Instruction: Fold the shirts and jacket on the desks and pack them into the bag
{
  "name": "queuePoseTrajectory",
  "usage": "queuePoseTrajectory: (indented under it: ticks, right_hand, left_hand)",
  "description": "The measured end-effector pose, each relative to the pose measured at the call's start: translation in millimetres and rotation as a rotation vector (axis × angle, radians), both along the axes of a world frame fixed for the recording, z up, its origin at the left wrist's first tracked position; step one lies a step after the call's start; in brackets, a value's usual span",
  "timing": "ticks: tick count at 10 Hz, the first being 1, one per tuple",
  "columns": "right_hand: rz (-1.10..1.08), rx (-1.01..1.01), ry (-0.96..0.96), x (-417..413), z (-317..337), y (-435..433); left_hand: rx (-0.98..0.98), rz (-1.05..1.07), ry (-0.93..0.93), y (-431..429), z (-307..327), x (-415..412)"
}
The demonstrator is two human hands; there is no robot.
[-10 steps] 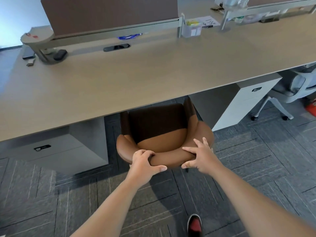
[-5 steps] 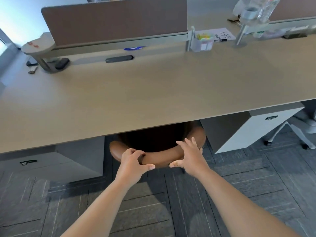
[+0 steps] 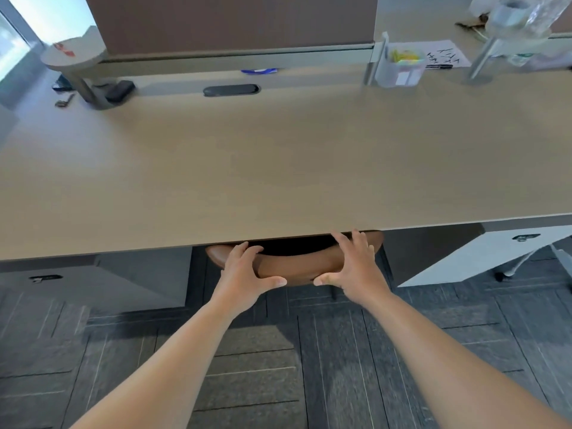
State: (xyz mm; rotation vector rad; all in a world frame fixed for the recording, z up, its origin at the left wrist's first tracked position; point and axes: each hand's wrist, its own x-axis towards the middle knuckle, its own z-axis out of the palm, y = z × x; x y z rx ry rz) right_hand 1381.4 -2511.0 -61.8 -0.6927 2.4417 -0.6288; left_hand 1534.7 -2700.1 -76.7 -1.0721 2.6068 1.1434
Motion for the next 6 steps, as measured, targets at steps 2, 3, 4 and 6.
queuePoseTrajectory:
  ticks: [2,3,4,6]
  right_hand:
    - [-0.046,0.006,-0.044,1.8,4.7,-1.7]
    - [-0.060,-0.003,-0.056,1.4,3.1,-1.0]
    - [-0.043,0.011,-0.009,3.8,-0.7,0.1]
    - [-0.125,-0.007,0.080,30.1,1.8,0.1]
  left_hand:
    - [0.057,0.001,0.016,-3.7,-5.1,-1.3]
    - [0.056,-0.013,-0.003,-4.5,-2.4,-2.8]
    - [0.038,-0.026,-0.060,-4.9,0.6,-5.3]
    - [-0.089,-0.048,-0.083,20.7,32.5,-8.0]
